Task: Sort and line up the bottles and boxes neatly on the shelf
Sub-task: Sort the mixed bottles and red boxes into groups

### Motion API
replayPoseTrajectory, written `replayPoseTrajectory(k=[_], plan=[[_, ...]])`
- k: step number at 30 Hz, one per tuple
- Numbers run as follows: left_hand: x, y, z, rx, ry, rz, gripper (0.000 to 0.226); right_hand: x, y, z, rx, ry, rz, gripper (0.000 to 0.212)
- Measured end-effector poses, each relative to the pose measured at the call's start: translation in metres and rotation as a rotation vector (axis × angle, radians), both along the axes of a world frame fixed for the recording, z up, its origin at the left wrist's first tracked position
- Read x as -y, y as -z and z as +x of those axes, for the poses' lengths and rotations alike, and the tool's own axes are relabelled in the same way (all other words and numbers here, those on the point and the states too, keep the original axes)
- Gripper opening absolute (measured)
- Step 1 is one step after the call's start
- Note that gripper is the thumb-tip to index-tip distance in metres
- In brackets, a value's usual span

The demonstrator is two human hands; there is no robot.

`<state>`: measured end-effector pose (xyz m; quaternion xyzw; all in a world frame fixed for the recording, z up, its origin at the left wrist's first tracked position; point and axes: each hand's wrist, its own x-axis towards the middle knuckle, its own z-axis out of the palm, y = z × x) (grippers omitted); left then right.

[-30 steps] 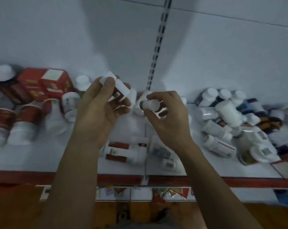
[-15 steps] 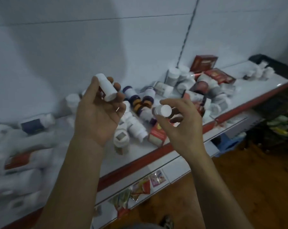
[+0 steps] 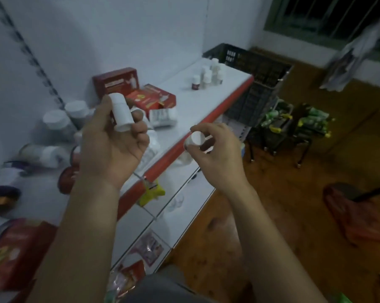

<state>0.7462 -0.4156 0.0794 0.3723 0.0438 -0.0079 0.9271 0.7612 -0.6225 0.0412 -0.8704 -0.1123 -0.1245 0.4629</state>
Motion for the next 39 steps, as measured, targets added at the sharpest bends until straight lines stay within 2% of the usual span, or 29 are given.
replayPoseTrajectory(k=[7,13,15,17,20,22,25,28,32,36,39], plan=[[0.078,0.023,0.145,-0.084,0.058,0.065,0.027,0.079,0.022,0.102,-0.049,0.065,-0.048,0.022],[0.122,0.04,0.271,-0.21,0.029,0.238,0.027,0.117,0.024,0.226,-0.062,0.078,-0.171,0.033],[0.125,0.042,0.307,-0.233,0.042,0.338,0.026,0.124,0.023,0.268,-0.055,0.072,-0.161,0.032],[0.123,0.046,0.33,-0.237,-0.007,0.58,0.021,0.126,0.026,0.302,-0.071,0.059,-0.158,0.032],[0.112,0.054,0.351,-0.16,-0.109,1.088,0.008,0.122,0.035,0.342,-0.107,0.011,-0.127,0.031],[0.102,0.063,0.357,-0.175,-0.053,1.28,0.008,0.117,0.042,0.365,-0.125,-0.055,-0.157,0.028],[0.094,0.075,0.363,-0.257,0.047,1.351,0.021,0.107,0.051,0.394,-0.1,-0.189,-0.267,0.027],[0.108,0.082,0.367,-0.246,0.082,1.41,0.025,0.103,0.055,0.412,-0.092,-0.321,-0.321,0.032],[0.132,0.085,0.376,-0.296,0.008,1.525,0.031,0.11,0.042,0.43,-0.02,-0.44,-0.33,0.037],[0.143,0.074,0.376,-0.433,0.002,1.594,0.053,0.109,0.013,0.456,0.051,-0.56,-0.321,0.033],[0.134,0.064,0.363,-0.542,-0.137,1.643,0.055,0.089,-0.005,0.472,0.07,-0.697,-0.353,0.03]])
